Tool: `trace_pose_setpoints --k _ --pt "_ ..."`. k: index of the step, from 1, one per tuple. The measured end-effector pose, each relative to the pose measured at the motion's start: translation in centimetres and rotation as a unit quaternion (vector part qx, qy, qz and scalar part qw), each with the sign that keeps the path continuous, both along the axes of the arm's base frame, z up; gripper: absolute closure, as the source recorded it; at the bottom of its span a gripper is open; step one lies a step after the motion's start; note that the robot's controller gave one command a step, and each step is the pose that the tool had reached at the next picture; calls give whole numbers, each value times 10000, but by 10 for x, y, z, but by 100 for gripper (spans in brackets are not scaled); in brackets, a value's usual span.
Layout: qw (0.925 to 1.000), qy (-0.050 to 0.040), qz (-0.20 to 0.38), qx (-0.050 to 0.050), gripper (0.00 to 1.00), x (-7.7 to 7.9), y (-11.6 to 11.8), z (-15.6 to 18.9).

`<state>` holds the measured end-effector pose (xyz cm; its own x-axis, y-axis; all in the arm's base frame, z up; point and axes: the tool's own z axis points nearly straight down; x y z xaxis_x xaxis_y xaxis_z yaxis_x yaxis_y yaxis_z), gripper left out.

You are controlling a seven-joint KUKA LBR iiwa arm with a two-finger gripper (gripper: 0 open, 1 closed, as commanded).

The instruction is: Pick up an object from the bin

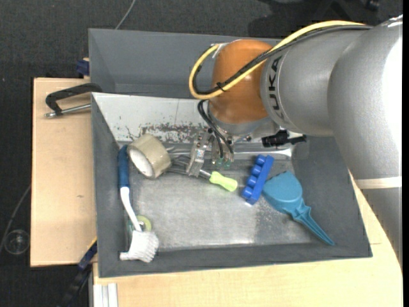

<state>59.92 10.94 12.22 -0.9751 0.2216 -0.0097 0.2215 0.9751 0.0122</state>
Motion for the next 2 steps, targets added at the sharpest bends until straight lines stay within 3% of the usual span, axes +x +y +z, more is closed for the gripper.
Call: trace_pose_setpoints --k 2 --pt "10000 -45 3 9 100 2 0 30"
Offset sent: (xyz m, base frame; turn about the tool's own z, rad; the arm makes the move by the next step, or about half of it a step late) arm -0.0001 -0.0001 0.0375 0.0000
